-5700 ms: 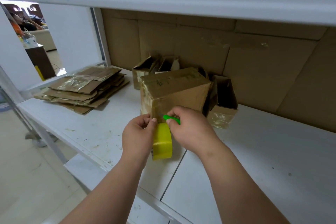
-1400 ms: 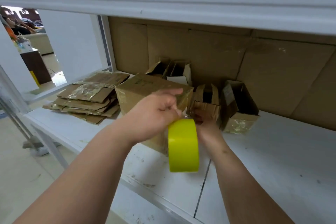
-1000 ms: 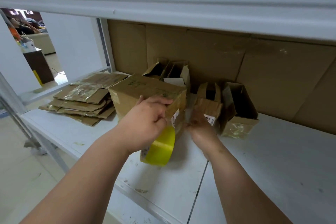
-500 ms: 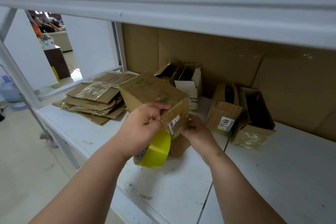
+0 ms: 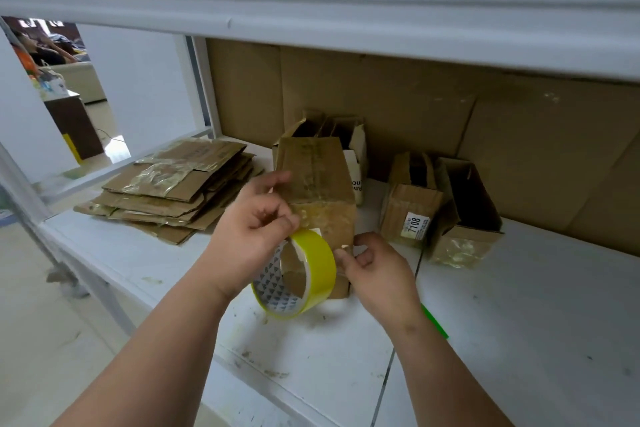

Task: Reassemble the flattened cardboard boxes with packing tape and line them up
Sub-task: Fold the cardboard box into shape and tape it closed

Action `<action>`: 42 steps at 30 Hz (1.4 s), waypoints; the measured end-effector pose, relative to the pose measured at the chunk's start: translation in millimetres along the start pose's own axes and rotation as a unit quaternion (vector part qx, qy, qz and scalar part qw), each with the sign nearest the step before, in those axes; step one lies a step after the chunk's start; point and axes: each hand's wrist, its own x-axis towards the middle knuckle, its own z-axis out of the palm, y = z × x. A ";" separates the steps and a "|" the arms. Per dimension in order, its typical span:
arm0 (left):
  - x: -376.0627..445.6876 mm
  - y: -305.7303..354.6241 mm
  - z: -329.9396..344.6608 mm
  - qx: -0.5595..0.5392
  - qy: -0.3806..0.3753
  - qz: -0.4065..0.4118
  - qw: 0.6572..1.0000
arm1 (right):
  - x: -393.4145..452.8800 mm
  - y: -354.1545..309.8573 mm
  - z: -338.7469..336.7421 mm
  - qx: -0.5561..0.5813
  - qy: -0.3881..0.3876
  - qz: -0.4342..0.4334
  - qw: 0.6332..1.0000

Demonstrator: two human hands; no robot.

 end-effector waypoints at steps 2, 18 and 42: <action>-6.5 0.2 1.5 0.044 0.039 0.026 0.998 | 3.1 -1.3 0.6 0.011 0.021 0.005 1.000; -35.8 36.1 6.8 -0.133 0.148 -0.010 0.980 | -49.6 -40.2 -23.4 0.272 -0.014 -0.169 0.947; -37.9 57.0 0.6 -0.238 0.338 -0.051 0.909 | -36.0 -24.3 -102.7 0.220 -0.030 -0.142 0.965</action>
